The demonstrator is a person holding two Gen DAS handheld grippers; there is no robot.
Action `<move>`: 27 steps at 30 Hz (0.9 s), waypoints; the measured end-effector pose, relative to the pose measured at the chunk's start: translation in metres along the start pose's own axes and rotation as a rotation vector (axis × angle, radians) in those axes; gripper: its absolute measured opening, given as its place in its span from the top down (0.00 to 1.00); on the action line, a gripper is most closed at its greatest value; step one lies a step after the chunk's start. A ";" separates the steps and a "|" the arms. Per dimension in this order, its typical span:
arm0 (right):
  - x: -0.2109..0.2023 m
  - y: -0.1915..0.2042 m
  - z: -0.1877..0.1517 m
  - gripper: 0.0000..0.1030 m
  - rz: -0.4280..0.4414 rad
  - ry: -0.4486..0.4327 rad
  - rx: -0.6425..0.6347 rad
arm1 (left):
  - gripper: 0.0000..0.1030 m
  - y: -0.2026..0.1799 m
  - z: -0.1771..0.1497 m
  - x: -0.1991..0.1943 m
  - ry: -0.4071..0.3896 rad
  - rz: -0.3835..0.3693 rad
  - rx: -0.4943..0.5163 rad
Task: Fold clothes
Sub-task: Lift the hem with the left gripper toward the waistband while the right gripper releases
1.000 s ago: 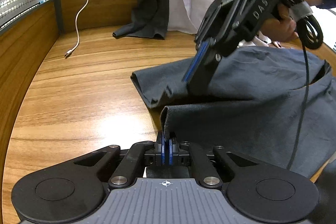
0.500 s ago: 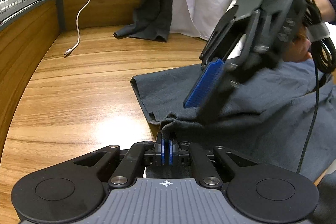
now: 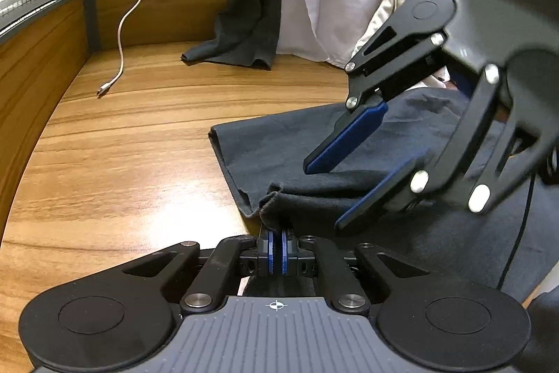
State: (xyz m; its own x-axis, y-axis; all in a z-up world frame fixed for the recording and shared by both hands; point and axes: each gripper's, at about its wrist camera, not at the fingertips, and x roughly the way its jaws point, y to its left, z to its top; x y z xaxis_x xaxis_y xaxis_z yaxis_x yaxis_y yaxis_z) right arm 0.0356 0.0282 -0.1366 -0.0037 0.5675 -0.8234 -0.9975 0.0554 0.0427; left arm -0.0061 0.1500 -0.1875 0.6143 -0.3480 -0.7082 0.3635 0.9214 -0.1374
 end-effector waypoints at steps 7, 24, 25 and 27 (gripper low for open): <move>0.013 0.024 -0.004 0.93 -0.182 0.026 -0.092 | 0.89 0.001 0.005 0.001 -0.003 -0.008 0.031; -0.031 0.014 0.002 0.93 -0.133 -0.017 -0.037 | 0.54 -0.027 0.039 -0.011 -0.052 -0.124 0.659; -0.033 0.014 0.002 0.93 -0.134 -0.018 -0.034 | 0.54 -0.031 0.040 -0.010 -0.057 -0.131 0.694; -0.038 0.014 0.002 0.93 -0.134 -0.025 -0.023 | 0.59 -0.038 0.040 -0.009 -0.068 -0.142 0.746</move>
State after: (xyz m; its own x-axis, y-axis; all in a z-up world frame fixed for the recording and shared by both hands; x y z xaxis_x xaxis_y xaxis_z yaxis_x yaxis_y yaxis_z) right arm 0.0223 0.0092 -0.1039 0.1312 0.5763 -0.8066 -0.9903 0.1136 -0.0799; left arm 0.0028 0.1108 -0.1480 0.5590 -0.4867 -0.6713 0.8045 0.5144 0.2969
